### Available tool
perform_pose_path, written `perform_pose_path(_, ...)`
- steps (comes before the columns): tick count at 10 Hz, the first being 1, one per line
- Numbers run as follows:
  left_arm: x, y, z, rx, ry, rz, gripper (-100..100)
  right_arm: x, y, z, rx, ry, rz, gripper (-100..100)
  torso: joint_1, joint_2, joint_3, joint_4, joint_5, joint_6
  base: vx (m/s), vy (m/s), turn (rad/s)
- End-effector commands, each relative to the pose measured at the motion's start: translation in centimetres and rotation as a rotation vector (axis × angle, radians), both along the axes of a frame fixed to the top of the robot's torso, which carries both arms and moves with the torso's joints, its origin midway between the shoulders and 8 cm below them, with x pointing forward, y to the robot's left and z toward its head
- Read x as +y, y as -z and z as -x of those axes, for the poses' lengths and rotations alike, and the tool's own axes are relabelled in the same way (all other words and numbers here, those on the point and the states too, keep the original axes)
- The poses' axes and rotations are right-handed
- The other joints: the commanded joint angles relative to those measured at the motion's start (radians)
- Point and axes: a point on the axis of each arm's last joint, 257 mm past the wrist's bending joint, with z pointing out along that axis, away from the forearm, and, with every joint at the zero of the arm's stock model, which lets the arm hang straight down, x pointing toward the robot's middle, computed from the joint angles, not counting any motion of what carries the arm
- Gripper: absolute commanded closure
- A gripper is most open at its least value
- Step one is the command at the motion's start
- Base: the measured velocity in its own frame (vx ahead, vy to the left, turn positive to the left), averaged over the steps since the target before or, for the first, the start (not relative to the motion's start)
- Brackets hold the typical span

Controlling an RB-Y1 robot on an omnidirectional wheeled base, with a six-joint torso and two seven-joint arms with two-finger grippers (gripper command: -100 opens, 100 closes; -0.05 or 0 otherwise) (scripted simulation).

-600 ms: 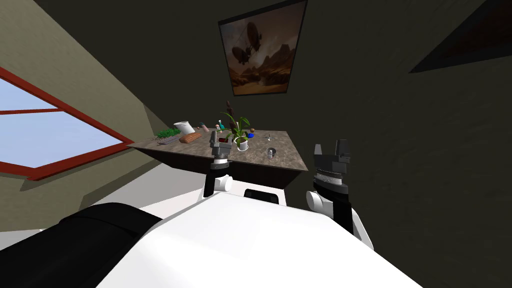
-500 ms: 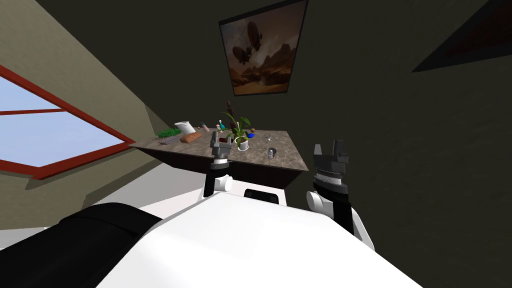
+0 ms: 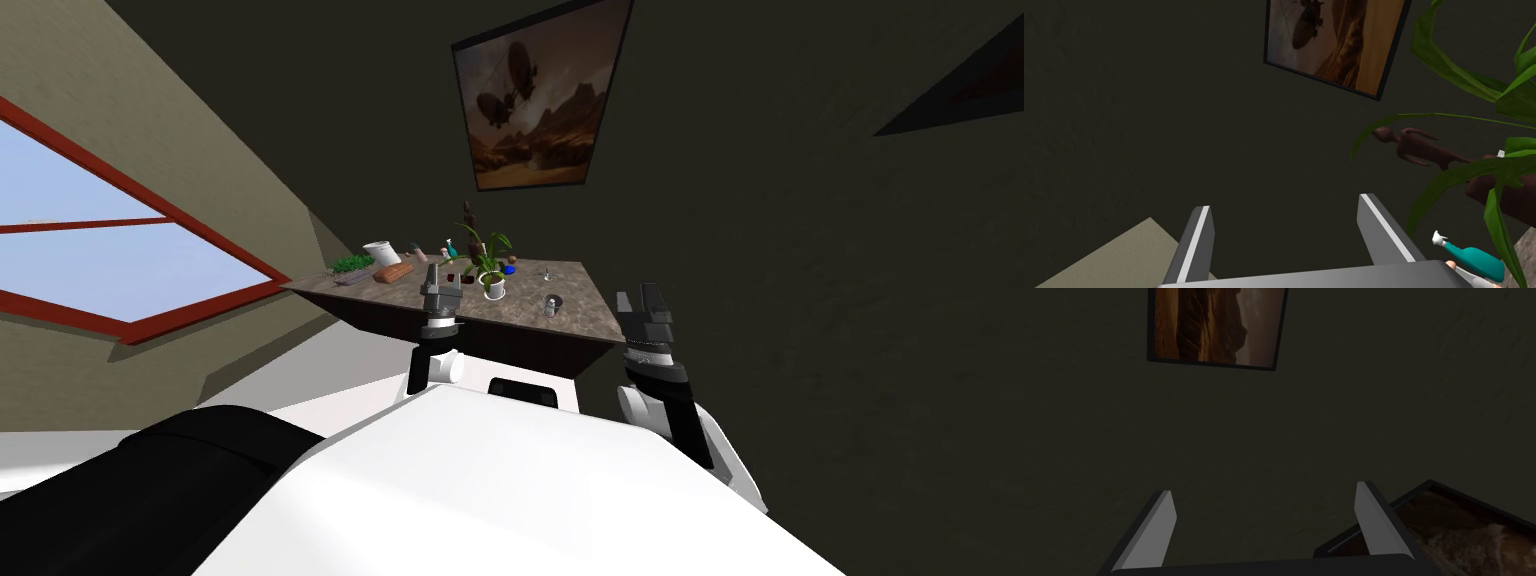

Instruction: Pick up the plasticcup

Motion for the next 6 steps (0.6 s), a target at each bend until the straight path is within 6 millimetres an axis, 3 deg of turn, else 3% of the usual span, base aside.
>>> perform_pose_path(1,0.0,0.0,0.0,0.000,0.000,0.000,0,0.3,0.7,-0.1,0.016,-0.011,0.028,-100,0.000,0.000,0.000,0.000,0.000,0.000,-0.022,0.062,0.034)
perform_pose_path(5,0.0,0.0,0.0,0.000,0.000,0.000,0,1.4,3.2,-0.9,0.083,-0.053,0.140,-100,-0.001,-0.001,-0.001,0.000,0.000,0.000,-0.022,0.071,0.060)
perform_pose_path(6,0.0,0.0,0.0,0.000,0.000,0.000,0,1.7,4.7,-1.3,0.118,-0.064,0.180,-100,-0.001,-0.001,-0.001,0.000,0.000,0.000,-0.034,0.104,0.107)
